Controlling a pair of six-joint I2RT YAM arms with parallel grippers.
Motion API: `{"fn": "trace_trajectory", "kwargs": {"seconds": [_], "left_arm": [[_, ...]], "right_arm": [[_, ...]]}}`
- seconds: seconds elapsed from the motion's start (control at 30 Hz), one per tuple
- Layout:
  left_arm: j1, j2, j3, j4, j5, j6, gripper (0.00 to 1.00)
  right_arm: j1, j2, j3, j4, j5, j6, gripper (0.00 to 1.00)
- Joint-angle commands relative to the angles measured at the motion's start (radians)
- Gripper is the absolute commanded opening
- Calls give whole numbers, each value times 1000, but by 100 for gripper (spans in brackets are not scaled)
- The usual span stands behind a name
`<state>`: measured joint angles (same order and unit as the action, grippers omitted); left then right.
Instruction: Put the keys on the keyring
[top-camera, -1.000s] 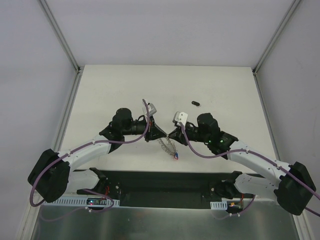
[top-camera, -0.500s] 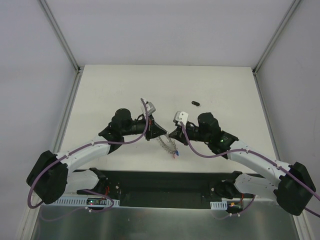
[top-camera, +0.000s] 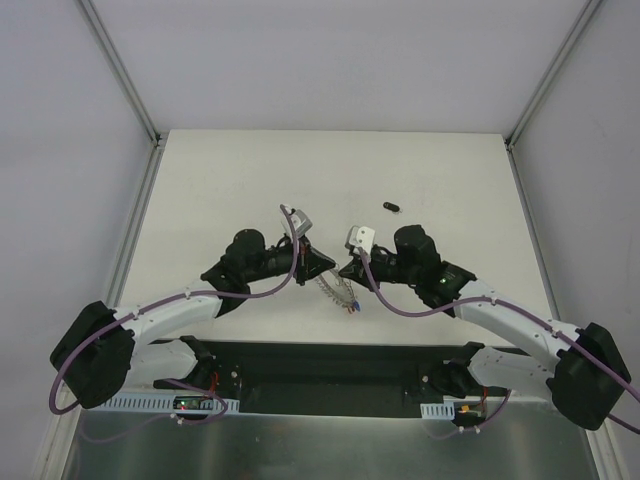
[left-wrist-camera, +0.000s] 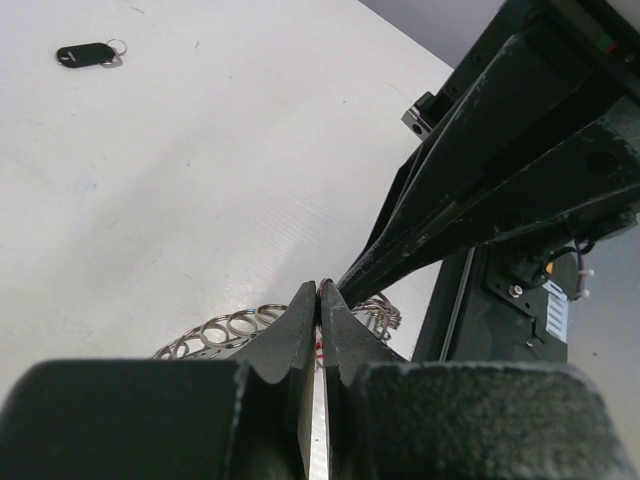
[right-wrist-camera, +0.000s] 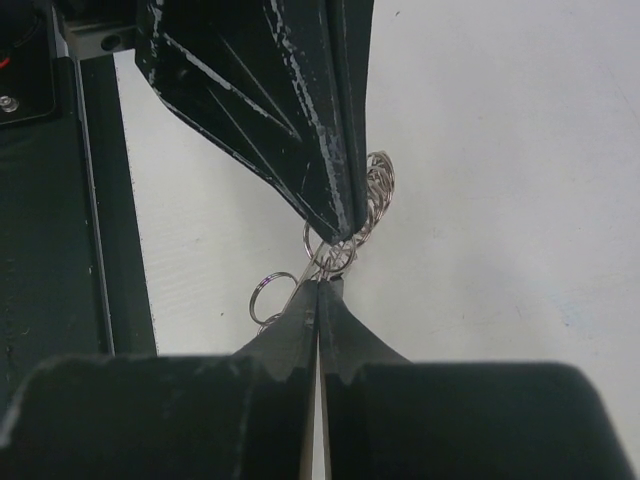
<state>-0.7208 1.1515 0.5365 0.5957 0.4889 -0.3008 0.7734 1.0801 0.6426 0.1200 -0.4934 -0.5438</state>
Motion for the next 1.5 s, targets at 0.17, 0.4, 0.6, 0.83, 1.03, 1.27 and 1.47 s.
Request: {"fn": "trace_trajectory", "kwargs": {"seconds": [0.17,0.4,0.6,0.83,1.03,1.27,1.47], "left_arm": [[-54,-4,-81,324,-226,-46,0],[-55,-48,-154,310,-222,-69,13],[-55,-127,-162,137,-190,-15,38],[7,-112,-63,-14,29,121,45],[46,-3,68,-163,210,177,39],[46,80,122,-165,278,78,28],[46,71,152,-241,237,22,23]], "right_arm": [[3,1,31,-22,-2,-21,1],[0,-23,17,-8,70,-7,1],[0,-23,29,-33,29,-27,1],[3,-26,40,-62,3,-45,1],[13,-31,46,-75,6,-54,1],[17,-40,45,-80,24,-56,1],[20,-40,46,-82,30,-56,1]]}}
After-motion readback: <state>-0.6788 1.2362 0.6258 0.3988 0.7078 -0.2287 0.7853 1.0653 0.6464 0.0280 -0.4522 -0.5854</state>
